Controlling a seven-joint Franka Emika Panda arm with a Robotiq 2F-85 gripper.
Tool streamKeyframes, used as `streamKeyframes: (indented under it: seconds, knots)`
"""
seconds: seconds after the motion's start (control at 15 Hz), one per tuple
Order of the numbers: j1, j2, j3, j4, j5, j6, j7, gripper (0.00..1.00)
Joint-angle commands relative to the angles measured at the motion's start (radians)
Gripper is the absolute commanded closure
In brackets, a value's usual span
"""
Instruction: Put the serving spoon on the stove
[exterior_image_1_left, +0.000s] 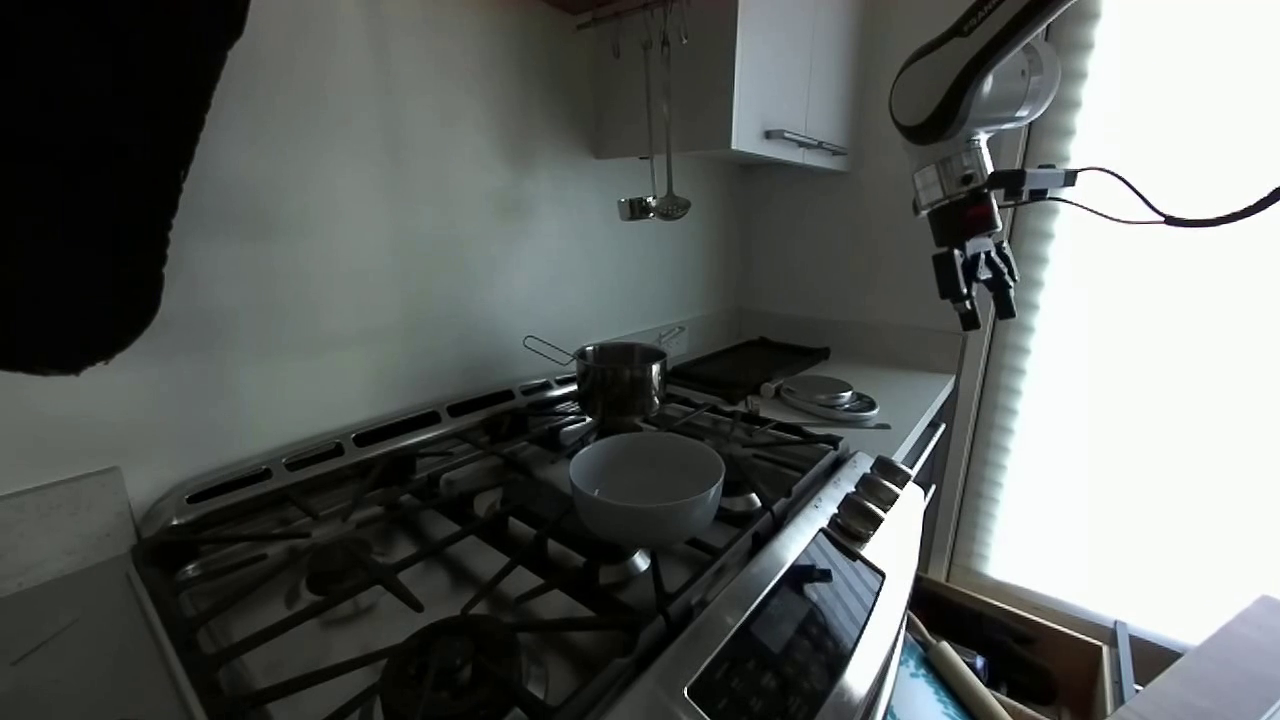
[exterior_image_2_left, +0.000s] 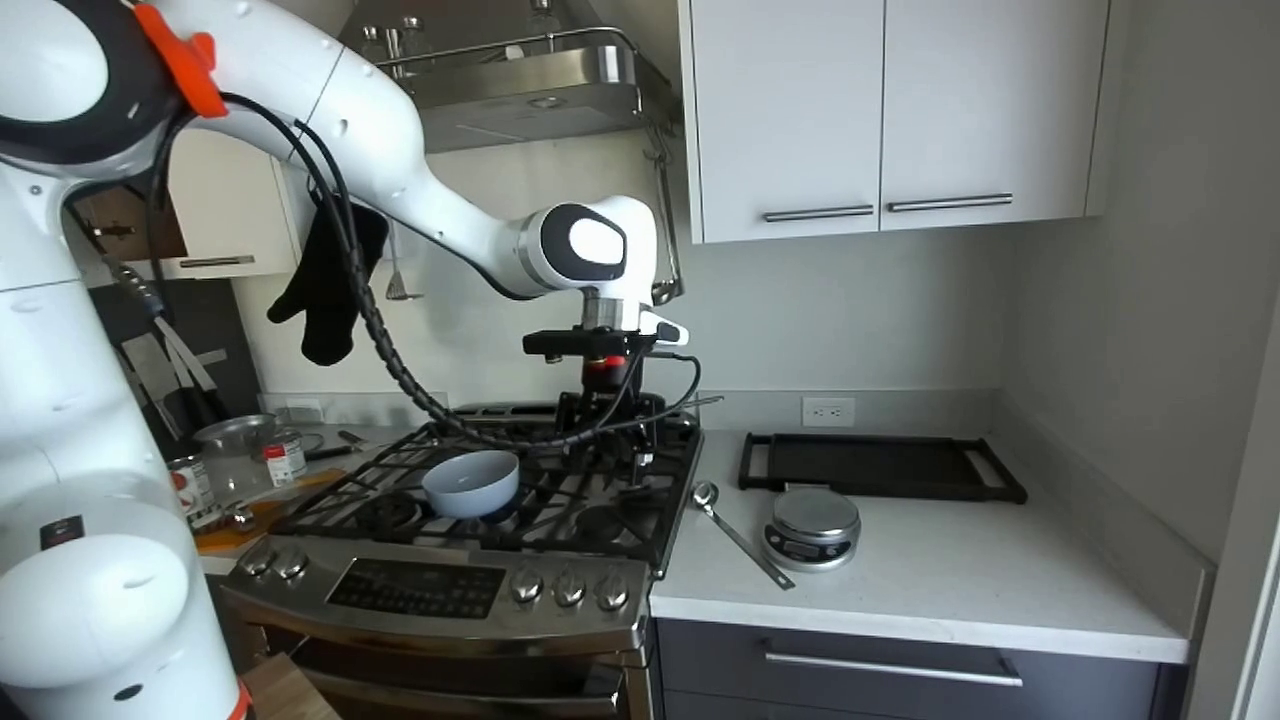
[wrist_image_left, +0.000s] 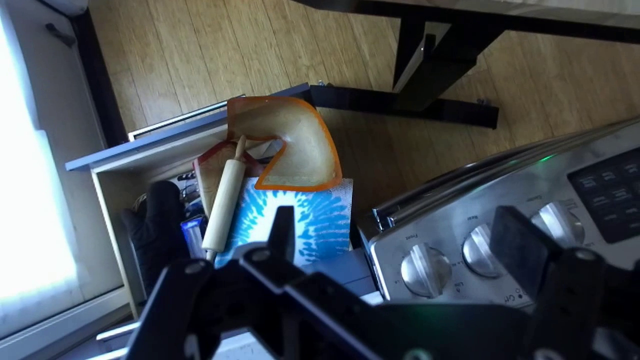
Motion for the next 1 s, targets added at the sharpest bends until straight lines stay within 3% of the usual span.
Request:
streamKeyframes:
  seconds: [0.0, 0.4, 0.93]
  knots:
    - [0.0, -0.009, 0.005, 0.001, 0.0, -0.002, 0.0, 0.0]
    - [0.001, -0.025, 0.006, -0.003, 0.0, -0.003, 0.0, 0.0]
    - [0.0, 0.156, 0.003, 0.068, 0.146, 0.192, -0.418, 0.0]
